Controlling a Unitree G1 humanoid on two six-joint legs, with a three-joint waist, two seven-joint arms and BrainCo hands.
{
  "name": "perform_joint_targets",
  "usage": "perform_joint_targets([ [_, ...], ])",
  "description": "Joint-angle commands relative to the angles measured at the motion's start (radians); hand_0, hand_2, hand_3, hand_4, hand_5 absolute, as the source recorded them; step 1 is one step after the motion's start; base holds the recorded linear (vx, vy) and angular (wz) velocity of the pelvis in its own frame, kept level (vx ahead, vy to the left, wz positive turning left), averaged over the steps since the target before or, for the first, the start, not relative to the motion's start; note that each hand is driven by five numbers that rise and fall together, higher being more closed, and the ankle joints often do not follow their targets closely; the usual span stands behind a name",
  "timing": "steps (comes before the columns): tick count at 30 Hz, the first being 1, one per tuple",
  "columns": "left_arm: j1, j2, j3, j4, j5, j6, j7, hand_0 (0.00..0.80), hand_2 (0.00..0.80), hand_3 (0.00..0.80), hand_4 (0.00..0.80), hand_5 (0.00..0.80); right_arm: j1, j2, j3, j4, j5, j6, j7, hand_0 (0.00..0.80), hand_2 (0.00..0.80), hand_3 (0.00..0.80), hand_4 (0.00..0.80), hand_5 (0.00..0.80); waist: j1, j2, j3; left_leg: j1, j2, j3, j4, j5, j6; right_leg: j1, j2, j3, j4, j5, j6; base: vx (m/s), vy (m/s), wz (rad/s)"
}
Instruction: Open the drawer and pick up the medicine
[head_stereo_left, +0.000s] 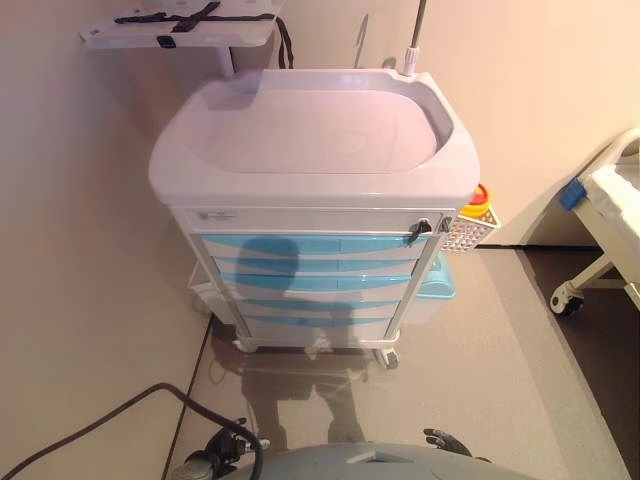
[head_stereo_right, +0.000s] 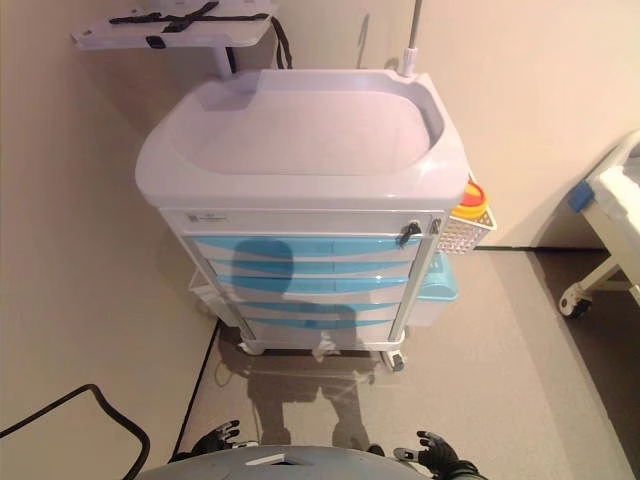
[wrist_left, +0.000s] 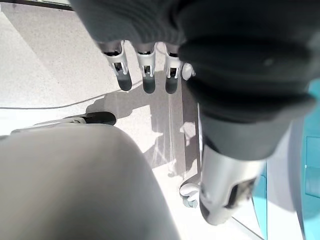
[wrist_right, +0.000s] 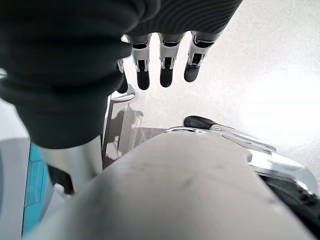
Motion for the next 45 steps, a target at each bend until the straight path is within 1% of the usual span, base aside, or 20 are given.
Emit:
perform_joint_targets([
  [1,-0.068,-0.024,-0.001,0.043,-0.002,-0.005,-0.044,0.0,0.0,0.0,0.0,0.0,-0.058,0.016,0.037,0.022,-0.009,-0.011,0.002,0.0,0.0,0.0,0.0,0.0,-0.003,-0.019,0.022,-0.009,-0.049,0.037,0.005,-0.041,0.032,0.023,-0.031,-0.011,0.02,0.011,0.061,0.0,0.0,0.0],
  [4,-0.067,-0.022,-0.008,0.039,-0.009,-0.019,-0.043,0.0,0.0,0.0,0.0,0.0,-0.057,0.014,0.037,0.02,-0.011,-0.01,0.003,0.0,0.0,0.0,0.0,0.0,-0.004,-0.018,0.022,-0.008,-0.048,0.038,0.005,-0.042,0.033,0.023,-0.03,-0.009,0.02,0.011,0.061,0.0,0.0,0.0],
  [5,-0.068,-0.021,-0.006,0.037,-0.019,-0.007,-0.04,0.0,0.0,0.0,0.0,0.0,-0.056,0.013,0.038,0.019,-0.013,-0.01,0.003,0.0,0.0,0.0,0.0,0.0,-0.005,-0.017,0.023,-0.007,-0.048,0.039,0.005,-0.042,0.032,0.023,-0.031,-0.009,0.021,0.01,0.06,0.0,0.0,0.0],
  [11,-0.07,-0.016,0.008,0.042,-0.019,0.003,-0.04,0.0,0.0,0.0,0.0,0.0,-0.057,0.01,0.033,0.026,-0.016,-0.012,0.005,0.0,0.0,0.0,0.0,0.0,-0.005,-0.015,0.021,-0.007,-0.05,0.038,0.005,-0.042,0.034,0.025,-0.03,-0.008,0.02,0.008,0.06,0.0,0.0,0.0],
  [22,-0.057,-0.02,0.011,0.047,-0.016,-0.009,-0.02,0.0,0.0,0.0,0.0,0.0,-0.05,0.014,0.032,0.029,-0.015,-0.014,0.004,0.0,0.0,0.0,0.0,0.0,-0.005,-0.017,0.023,-0.007,-0.049,0.042,0.005,-0.04,0.033,0.025,-0.032,-0.013,0.021,0.009,0.061,0.007,0.001,0.0],
  [26,-0.054,-0.024,0.011,0.05,-0.007,-0.003,-0.005,0.0,0.0,0.0,0.0,0.0,-0.042,0.017,0.032,0.03,-0.015,-0.01,0.0,0.0,0.0,0.0,0.0,0.0,-0.007,-0.02,0.023,-0.007,-0.048,0.045,0.005,-0.04,0.034,0.021,-0.032,-0.007,0.029,0.007,0.062,0.067,0.005,-0.03],
  [31,-0.047,-0.026,0.011,0.051,0.001,0.002,0.006,0.0,0.0,0.0,0.0,0.0,-0.036,0.018,0.028,0.022,0.009,-0.017,-0.003,0.0,0.0,0.0,0.0,0.0,-0.015,-0.028,0.037,-0.014,-0.045,0.055,0.005,-0.039,0.039,0.002,-0.031,0.012,0.045,0.008,0.063,0.081,0.001,-0.09],
  [34,-0.06,-0.017,-0.005,0.041,-0.012,-0.008,0.008,0.0,0.0,0.0,0.0,0.0,-0.049,0.011,0.039,-0.002,0.025,-0.03,0.001,0.0,0.0,0.0,0.0,0.0,-0.022,-0.034,0.065,-0.038,-0.041,0.072,0.005,-0.032,0.044,-0.045,-0.031,0.037,0.073,0.007,0.064,-0.004,0.008,-0.09],
  [37,-0.102,-0.006,-0.018,0.027,-0.045,-0.026,0.011,0.0,0.0,0.0,0.0,0.0,-0.076,0.008,0.061,-0.028,0.051,-0.036,-0.004,0.0,0.0,0.0,0.0,0.0,-0.023,-0.043,0.112,-0.089,-0.04,0.084,0.031,-0.032,0.056,-0.113,-0.032,0.065,0.107,0.013,0.062,-0.103,0.007,-0.28],
  [39,-0.142,0.0,-0.019,0.013,-0.075,-0.054,0.022,0.0,0.0,0.0,0.0,0.0,-0.105,0.003,0.068,-0.04,0.07,-0.046,-0.009,0.0,0.0,0.0,0.0,0.0,-0.027,-0.05,0.168,-0.145,-0.042,0.089,0.073,-0.037,0.067,-0.17,-0.034,0.086,0.137,0.022,0.061,-0.178,0.018,-0.24],
  [43,-0.197,0.018,-0.011,-0.021,-0.101,-0.085,0.05,0.0,0.0,0.0,0.0,0.0,-0.14,-0.003,0.091,-0.068,0.056,-0.053,-0.022,0.0,0.0,0.0,0.0,0.0,-0.028,-0.06,0.259,-0.267,-0.044,0.094,0.18,-0.044,0.073,-0.267,-0.045,0.099,0.2,0.031,0.061,-0.149,0.025,-0.07],
  [45,-0.221,0.027,-0.012,-0.032,-0.103,-0.093,0.064,0.0,0.0,0.0,0.0,0.0,-0.155,-0.009,0.105,-0.074,0.067,-0.058,-0.019,0.0,0.0,0.0,0.0,0.0,-0.029,-0.062,0.29,-0.321,-0.045,0.092,0.212,-0.04,0.074,-0.317,-0.046,0.103,0.225,0.038,0.061,-0.123,0.035,-0.08],
])
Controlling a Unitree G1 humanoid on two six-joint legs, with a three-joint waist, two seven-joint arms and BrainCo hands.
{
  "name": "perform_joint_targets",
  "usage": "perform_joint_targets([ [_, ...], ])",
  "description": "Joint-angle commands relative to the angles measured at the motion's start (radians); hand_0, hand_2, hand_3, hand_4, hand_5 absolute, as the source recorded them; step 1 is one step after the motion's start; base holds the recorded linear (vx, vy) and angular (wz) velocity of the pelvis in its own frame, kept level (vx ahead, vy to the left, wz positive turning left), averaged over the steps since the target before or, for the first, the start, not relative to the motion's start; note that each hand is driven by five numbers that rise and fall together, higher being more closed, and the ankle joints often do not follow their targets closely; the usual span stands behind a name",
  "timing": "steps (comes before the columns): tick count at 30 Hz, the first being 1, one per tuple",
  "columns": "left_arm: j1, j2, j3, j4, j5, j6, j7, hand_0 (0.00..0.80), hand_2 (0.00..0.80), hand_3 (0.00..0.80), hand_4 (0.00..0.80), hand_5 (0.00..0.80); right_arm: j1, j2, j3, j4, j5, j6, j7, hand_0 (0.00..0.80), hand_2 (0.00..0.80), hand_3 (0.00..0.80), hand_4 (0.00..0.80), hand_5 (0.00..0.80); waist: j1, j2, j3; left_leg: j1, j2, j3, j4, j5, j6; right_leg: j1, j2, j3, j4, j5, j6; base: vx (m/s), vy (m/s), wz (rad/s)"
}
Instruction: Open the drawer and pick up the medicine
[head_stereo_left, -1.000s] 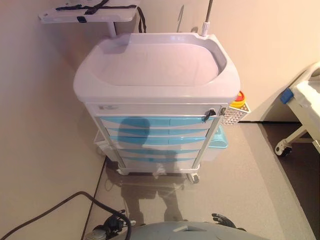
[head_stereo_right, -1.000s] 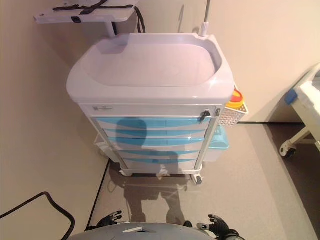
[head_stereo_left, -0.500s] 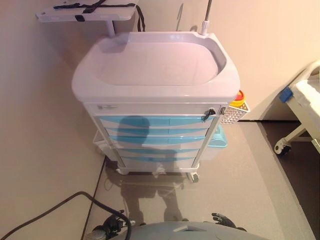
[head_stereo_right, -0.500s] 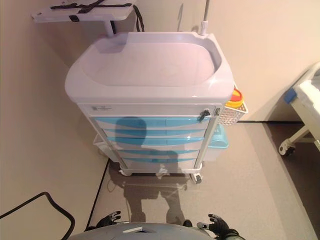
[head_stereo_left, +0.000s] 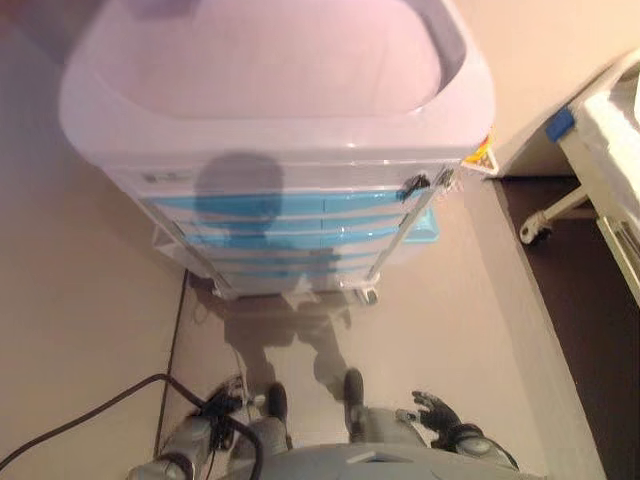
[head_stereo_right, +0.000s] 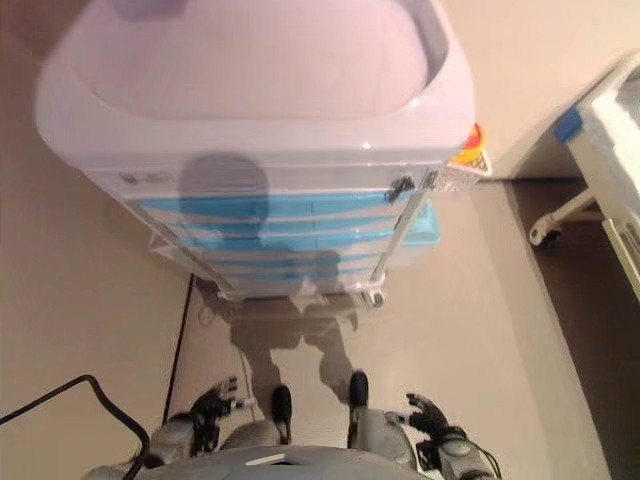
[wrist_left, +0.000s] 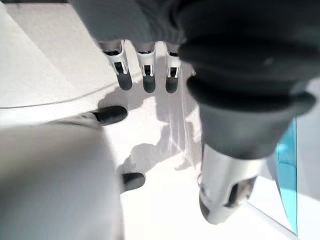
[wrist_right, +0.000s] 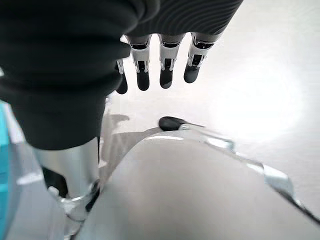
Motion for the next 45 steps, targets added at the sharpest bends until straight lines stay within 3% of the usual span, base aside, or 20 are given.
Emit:
perform_joint_targets([
  [1,-0.031,-0.004,-0.007,-0.021,-0.033,-0.044,0.038,0.0,0.0,0.0,0.0,0.0,-0.018,-0.02,0.074,-0.057,0.035,-0.011,-0.017,0.0,0.0,0.0,0.0,0.0,-0.018,0.018,0.067,-0.128,-0.031,0.003,0.102,-0.025,0.06,-0.072,-0.031,0.016,0.097,0.017,0.063,-0.113,0.048,-0.05],
  [10,-0.118,0.032,-0.01,-0.083,-0.073,-0.039,0.072,0.0,0.0,0.0,0.0,0.0,-0.061,-0.065,0.094,-0.113,0.112,0.001,-0.012,0.0,0.0,0.0,0.0,0.0,-0.03,0.023,0.151,-0.306,-0.045,-0.013,0.216,-0.028,0.056,-0.233,-0.017,0.039,0.162,0.016,0.038,-0.078,0.058,-0.05],
  [21,-0.161,0.036,-0.002,-0.151,-0.131,-0.086,0.1,0.0,0.0,0.0,0.0,0.0,-0.06,-0.068,0.104,-0.156,0.15,-0.007,-0.011,0.0,0.0,0.0,0.0,0.0,-0.04,-0.015,0.197,-0.393,-0.039,-0.013,0.301,-0.055,0.057,-0.298,-0.006,0.048,0.184,0.037,0.034,-0.046,-0.014,-0.02],
  [30,-0.213,0.04,-0.001,-0.401,-0.431,-0.17,-0.053,0.0,0.0,0.0,0.0,0.0,-0.051,-0.064,0.124,-0.21,0.171,0.017,-0.004,0.0,0.0,0.0,0.0,0.0,-0.049,-0.044,0.218,-0.406,-0.033,-0.005,0.319,-0.073,0.06,-0.302,0.002,0.055,0.171,0.058,0.043,-0.02,-0.011,-0.05],
  [37,-0.312,0.059,0.011,-0.538,-0.71,-0.168,-0.272,0.0,0.0,0.0,0.0,0.0,-0.049,-0.057,0.141,-0.235,0.184,0.03,0.001,0.0,0.0,0.0,0.0,0.0,-0.062,-0.072,0.224,-0.416,-0.023,-0.001,0.342,-0.094,0.068,-0.302,0.011,0.068,0.168,0.072,0.049,-0.01,-0.036,-0.04],
  [45,-0.456,0.063,0.057,-0.679,-0.99,-0.128,-0.426,0.0,0.0,0.0,0.0,0.0,-0.053,-0.039,0.17,-0.239,0.2,0.039,0.01,0.0,0.0,0.0,0.0,0.0,-0.074,-0.098,0.221,-0.416,-0.013,0.004,0.365,-0.123,0.074,-0.29,0.017,0.078,0.162,0.075,0.05,0.005,-0.047,-0.01],
])
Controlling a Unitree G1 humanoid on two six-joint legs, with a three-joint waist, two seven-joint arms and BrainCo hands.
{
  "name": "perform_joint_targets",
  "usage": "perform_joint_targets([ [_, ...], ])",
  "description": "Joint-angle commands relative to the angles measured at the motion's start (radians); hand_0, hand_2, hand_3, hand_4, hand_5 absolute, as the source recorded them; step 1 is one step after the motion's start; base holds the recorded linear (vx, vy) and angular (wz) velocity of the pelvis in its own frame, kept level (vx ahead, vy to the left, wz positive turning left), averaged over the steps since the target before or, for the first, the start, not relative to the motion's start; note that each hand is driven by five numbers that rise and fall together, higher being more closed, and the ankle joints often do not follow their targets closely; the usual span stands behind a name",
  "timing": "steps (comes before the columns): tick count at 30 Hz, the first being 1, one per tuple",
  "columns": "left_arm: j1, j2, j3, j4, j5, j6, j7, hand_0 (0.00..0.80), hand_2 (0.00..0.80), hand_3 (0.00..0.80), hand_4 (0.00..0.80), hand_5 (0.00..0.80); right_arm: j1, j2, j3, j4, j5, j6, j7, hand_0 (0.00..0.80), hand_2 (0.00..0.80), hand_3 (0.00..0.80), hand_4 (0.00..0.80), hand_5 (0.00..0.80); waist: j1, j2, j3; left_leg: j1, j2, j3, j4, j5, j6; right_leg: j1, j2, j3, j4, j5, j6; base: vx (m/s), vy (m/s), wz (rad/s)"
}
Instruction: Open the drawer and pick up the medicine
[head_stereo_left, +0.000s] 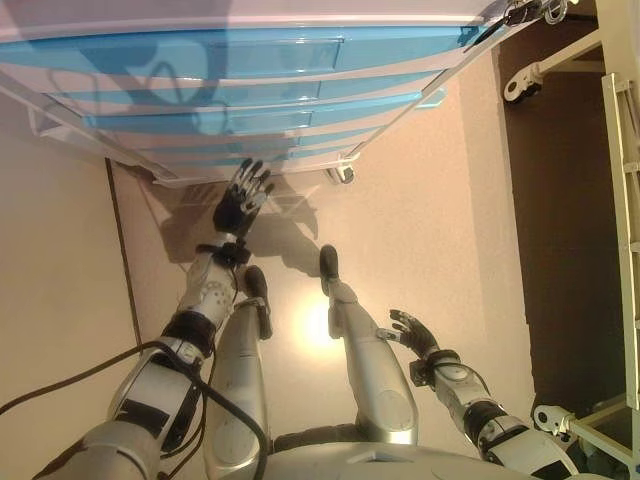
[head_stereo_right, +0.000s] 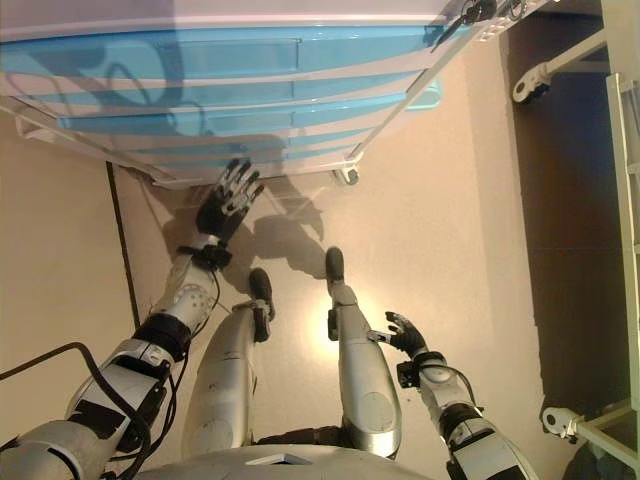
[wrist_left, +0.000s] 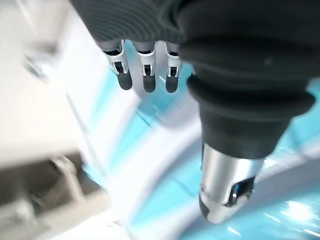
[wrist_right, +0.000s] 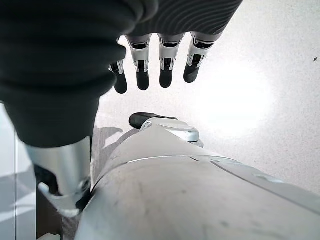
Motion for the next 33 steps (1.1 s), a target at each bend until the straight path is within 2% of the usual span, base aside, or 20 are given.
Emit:
perform_joint_targets([
  [1,-0.042,-0.014,0.047,-0.123,-0.118,-0.016,-0.097,0.0,0.0,0.0,0.0,0.0,0.073,-0.024,0.068,-0.043,0.026,0.02,0.005,0.0,0.0,0.0,0.0,0.0,0.002,0.003,-0.031,0.022,-0.018,-0.038,-0.135,0.063,-0.01,-0.001,0.035,-0.012,0.031,0.027,-0.016,0.007,-0.032,0.0],
  [9,-0.143,-0.031,0.073,-0.263,-0.248,-0.019,-0.233,0.0,0.0,0.0,0.0,0.0,0.069,-0.023,0.086,-0.037,0.038,0.01,0.007,0.0,0.0,0.0,0.0,0.0,-0.009,-0.002,-0.028,0.028,-0.017,-0.031,-0.139,0.054,-0.008,0.007,0.039,-0.001,0.026,0.025,-0.02,0.0,-0.002,0.0],
  [14,-0.197,-0.034,0.072,-0.304,-0.278,-0.03,-0.27,0.0,0.0,0.0,0.0,0.0,0.064,-0.023,0.095,-0.023,0.052,-0.007,0.002,0.0,0.0,0.0,0.0,0.0,-0.01,0.002,-0.028,0.021,-0.022,-0.034,-0.128,0.048,-0.003,0.005,0.043,-0.002,0.045,0.008,-0.029,-0.011,-0.006,0.02],
  [25,-0.236,-0.064,0.055,-0.4,-0.339,-0.034,-0.384,0.0,0.0,0.0,0.0,0.0,0.066,-0.05,0.09,-0.009,0.063,-0.023,-0.037,0.0,0.0,0.0,0.0,0.0,-0.005,0.046,-0.026,-0.04,-0.038,-0.064,0.025,-0.012,0.009,-0.054,0.072,-0.009,0.258,-0.115,-0.086,-0.001,0.011,0.03],
  [26,-0.234,-0.072,0.053,-0.415,-0.339,-0.038,-0.394,0.282,0.282,0.282,0.282,0.282,0.07,-0.052,0.09,-0.007,0.062,-0.026,-0.041,0.0,0.0,0.0,0.0,0.0,-0.005,0.051,-0.028,-0.046,-0.04,-0.067,0.043,-0.02,0.01,-0.062,0.073,-0.011,0.284,-0.129,-0.092,0.02,0.032,0.06],
  [27,-0.234,-0.077,0.05,-0.424,-0.343,-0.042,-0.403,0.439,0.439,0.439,0.439,0.439,0.072,-0.055,0.089,-0.005,0.06,-0.029,-0.042,0.0,0.0,0.0,0.0,0.0,-0.006,0.055,-0.031,-0.052,-0.041,-0.069,0.058,-0.025,0.012,-0.072,0.075,-0.013,0.305,-0.139,-0.097,0.018,0.032,0.06],
  [28,-0.233,-0.084,0.046,-0.435,-0.344,-0.047,-0.41,0.502,0.502,0.502,0.502,0.502,0.077,-0.058,0.088,-0.003,0.057,-0.033,-0.046,0.0,0.0,0.0,0.0,0.0,-0.006,0.06,-0.034,-0.058,-0.043,-0.071,0.079,-0.035,0.014,-0.082,0.076,-0.015,0.338,-0.156,-0.104,0.0,0.0,0.0],
  [30,-0.233,-0.097,0.043,-0.458,-0.336,-0.05,-0.407,0.781,0.781,0.781,0.781,0.781,0.084,-0.063,0.087,0.001,0.052,-0.037,-0.051,0.0,0.0,0.0,0.0,0.0,-0.007,0.067,-0.041,-0.067,-0.046,-0.077,0.106,-0.046,0.017,-0.098,0.077,-0.019,0.381,-0.179,-0.114,0.007,0.012,0.02],
  [33,-0.219,-0.116,0.042,-0.48,-0.334,-0.044,-0.425,0.8,0.8,0.8,0.8,0.8,0.095,-0.07,0.083,-0.004,0.035,-0.032,-0.064,0.0,0.0,0.0,0.0,0.0,-0.005,0.079,-0.05,-0.079,-0.053,-0.085,0.15,-0.062,0.02,-0.122,0.079,-0.029,0.454,-0.217,-0.131,0.001,0.012,0.09],
])
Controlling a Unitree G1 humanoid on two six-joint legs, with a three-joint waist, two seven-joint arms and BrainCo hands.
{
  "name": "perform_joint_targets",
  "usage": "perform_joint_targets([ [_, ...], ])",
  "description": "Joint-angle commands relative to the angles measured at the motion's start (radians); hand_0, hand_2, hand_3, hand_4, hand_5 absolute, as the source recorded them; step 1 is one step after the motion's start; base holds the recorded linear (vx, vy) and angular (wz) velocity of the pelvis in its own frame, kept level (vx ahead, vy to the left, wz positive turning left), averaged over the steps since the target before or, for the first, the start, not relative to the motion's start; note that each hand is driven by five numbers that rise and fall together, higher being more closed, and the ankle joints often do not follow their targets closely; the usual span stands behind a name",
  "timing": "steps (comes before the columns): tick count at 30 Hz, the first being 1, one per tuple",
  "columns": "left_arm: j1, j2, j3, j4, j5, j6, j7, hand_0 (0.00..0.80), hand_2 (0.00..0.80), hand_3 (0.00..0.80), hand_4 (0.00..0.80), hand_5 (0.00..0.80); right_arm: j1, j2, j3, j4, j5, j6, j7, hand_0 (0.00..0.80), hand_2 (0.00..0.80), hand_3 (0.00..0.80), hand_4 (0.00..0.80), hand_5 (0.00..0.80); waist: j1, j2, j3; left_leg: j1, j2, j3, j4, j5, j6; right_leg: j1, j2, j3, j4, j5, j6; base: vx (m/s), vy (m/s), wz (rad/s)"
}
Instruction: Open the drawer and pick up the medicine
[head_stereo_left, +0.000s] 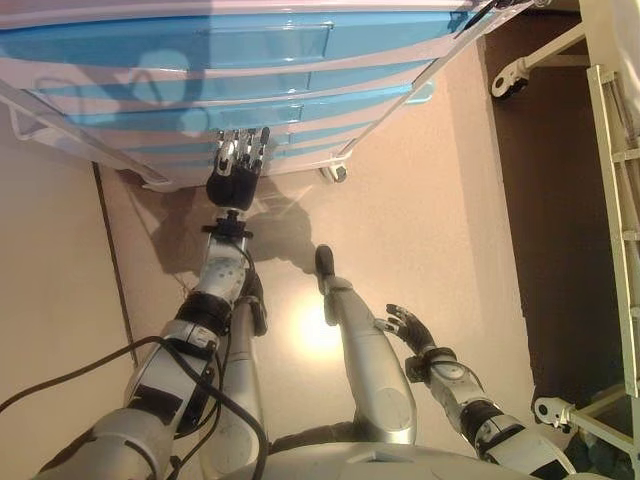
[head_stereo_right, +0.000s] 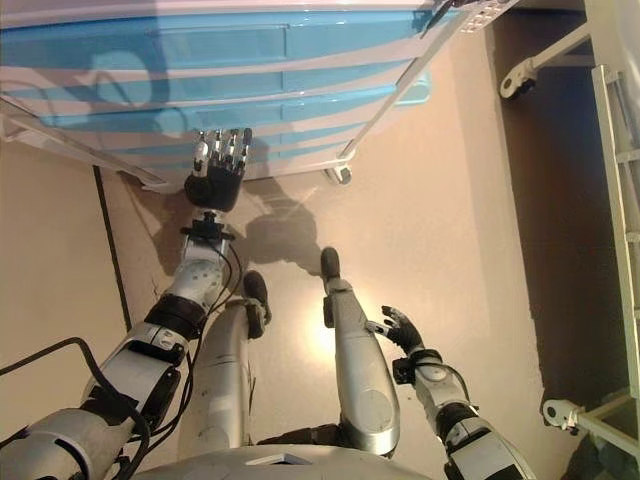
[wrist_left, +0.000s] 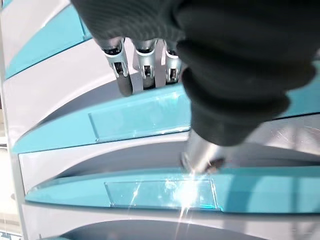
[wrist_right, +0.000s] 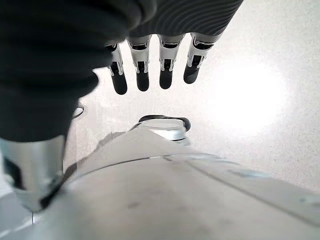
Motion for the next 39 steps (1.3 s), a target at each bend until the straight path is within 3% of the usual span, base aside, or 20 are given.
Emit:
perform_joint_targets([
  [1,-0.192,-0.062,0.025,-0.434,0.08,-0.083,-0.285,0.8,0.8,0.8,0.8,0.8,0.1,-0.079,0.039,0.008,-0.043,0.011,-0.039,0.0,0.0,0.0,0.0,0.0,0.052,0.079,-0.058,-0.019,-0.045,-0.052,0.006,-0.011,0.014,-0.006,0.086,-0.035,0.158,-0.076,-0.144,0.077,0.016,0.16],
  [2,-0.18,-0.069,0.024,-0.444,0.087,-0.087,-0.285,0.8,0.8,0.8,0.8,0.8,0.104,-0.08,0.037,0.004,-0.054,0.015,-0.045,0.0,0.0,0.0,0.0,0.0,0.053,0.086,-0.065,-0.011,-0.05,-0.063,0.021,-0.043,0.01,-0.002,0.09,-0.032,0.185,-0.113,-0.143,-0.024,0.006,0.22],
  [3,-0.168,-0.071,0.024,-0.454,0.091,-0.086,-0.289,0.8,0.8,0.8,0.8,0.8,0.106,-0.083,0.035,0.001,-0.062,0.017,-0.05,0.0,0.0,0.0,0.0,0.0,0.055,0.088,-0.065,-0.023,-0.049,-0.057,0.02,-0.012,0.012,-0.016,0.089,-0.04,0.192,-0.096,-0.153,-0.033,0.001,0.28],
  [10,-0.006,-0.089,0.05,-0.511,0.071,-0.06,-0.328,0.8,0.8,0.8,0.8,0.8,0.132,-0.098,0.015,-0.037,-0.146,0.044,-0.072,0.0,0.0,0.0,0.0,0.0,0.092,0.11,-0.081,-0.013,-0.062,-0.09,0.043,0.002,-0.003,-0.012,0.084,-0.084,0.283,-0.158,-0.181,-0.083,-0.039,0.14],
  [17,0.22,-0.115,0.06,-0.514,0.067,0.012,-0.357,0.8,0.8,0.8,0.8,0.8,0.104,-0.131,-0.012,-0.021,-0.238,0.071,-0.089,0.0,0.0,0.0,0.0,0.0,0.168,0.143,-0.077,0.007,-0.066,-0.143,0.019,0.088,-0.035,0.039,0.062,-0.151,0.317,-0.193,-0.191,-0.096,-0.063,0.23],
  [19,0.293,-0.11,0.073,-0.486,0.043,0.038,-0.35,0.615,0.615,0.615,0.615,0.615,0.086,-0.147,-0.022,-0.027,-0.244,0.085,-0.089,0.0,0.0,0.0,0.0,0.0,0.193,0.156,-0.077,0.015,-0.065,-0.158,0.006,0.109,-0.043,0.058,0.051,-0.169,0.316,-0.2,-0.193,-0.098,-0.073,0.28],
  [23,0.433,-0.089,0.131,-0.365,0.0,0.148,-0.399,0.624,0.624,0.624,0.624,0.624,0.06,-0.171,-0.042,-0.04,-0.267,0.114,-0.084,0.0,0.0,0.0,0.0,0.0,0.244,0.181,-0.081,0.043,-0.064,-0.181,-0.028,0.147,-0.057,0.111,0.031,-0.203,0.301,-0.211,-0.196,-0.051,-0.063,0.26],
  [26,0.53,-0.071,0.169,-0.26,-0.02,0.283,-0.467,0.64,0.64,0.64,0.64,0.64,0.038,-0.189,-0.062,-0.028,-0.283,0.128,-0.072,0.0,0.0,0.0,0.0,0.0,0.279,0.203,-0.086,0.069,-0.068,-0.194,-0.06,0.174,-0.066,0.161,0.01,-0.233,0.275,-0.213,-0.196,-0.018,-0.042,0.32],
  [27,0.562,-0.067,0.18,-0.221,-0.01,0.323,-0.49,0.59,0.59,0.59,0.59,0.59,0.035,-0.193,-0.068,-0.025,-0.285,0.131,-0.07,0.0,0.0,0.0,0.0,0.0,0.29,0.209,-0.087,0.08,-0.07,-0.199,-0.071,0.182,-0.068,0.179,0.003,-0.243,0.264,-0.212,-0.195,0.025,-0.018,0.4],
  [30,0.66,-0.061,0.212,-0.072,0.037,0.417,-0.537,0.587,0.587,0.587,0.587,0.587,0.023,-0.202,-0.097,-0.009,-0.294,0.136,-0.057,0.0,0.0,0.0,0.0,0.0,0.322,0.23,-0.09,0.12,-0.077,-0.211,-0.108,0.206,-0.074,0.23,-0.019,-0.269,0.236,-0.21,-0.189,0.041,0.018,0.34],
  [32,0.712,-0.067,0.243,0.027,0.081,0.459,-0.538,0.75,0.75,0.75,0.75,0.75,0.026,-0.204,-0.113,-0.002,-0.303,0.132,-0.049,0.0,0.0,0.0,0.0,0.0,0.336,0.242,-0.093,0.147,-0.082,-0.216,-0.134,0.214,-0.075,0.262,-0.033,-0.282,0.22,-0.212,-0.184,0.069,0.05,0.27],
  [35,0.768,-0.067,0.286,0.159,0.169,0.494,-0.501,0.8,0.8,0.8,0.8,0.8,0.036,-0.195,-0.139,0.012,-0.304,0.124,-0.043,0.0,0.0,0.0,0.0,0.0,0.353,0.253,-0.102,0.184,-0.092,-0.222,-0.16,0.209,-0.072,0.298,-0.051,-0.297,0.206,-0.217,-0.178,0.096,0.064,0.29],
  [36,0.786,-0.068,0.303,0.197,0.206,0.493,-0.472,0.734,0.734,0.734,0.734,0.734,0.043,-0.192,-0.148,0.013,-0.306,0.124,-0.042,0.0,0.0,0.0,0.0,0.0,0.355,0.255,-0.107,0.199,-0.094,-0.223,-0.172,0.208,-0.072,0.311,-0.055,-0.302,0.199,-0.218,-0.176,0.086,0.069,0.19],
  [38,0.805,-0.063,0.317,0.248,0.266,0.477,-0.418,0.455,0.455,0.455,0.455,0.455,0.057,-0.19,-0.161,0.022,-0.313,0.121,-0.04,0.0,0.0,0.0,0.0,0.0,0.354,0.258,-0.117,0.222,-0.097,-0.225,-0.184,0.208,-0.072,0.333,-0.06,-0.306,0.185,-0.218,-0.173,0.104,0.098,0.24],
  [39,0.815,-0.062,0.322,0.279,0.319,0.436,-0.368,0.066,0.066,0.066,0.066,0.066,0.067,-0.188,-0.169,0.03,-0.32,0.117,-0.036,0.0,0.0,0.0,0.0,0.0,0.352,0.259,-0.125,0.238,-0.097,-0.224,-0.192,0.205,-0.073,0.345,-0.063,-0.307,0.174,-0.217,-0.169,0.134,0.119,0.24],
])
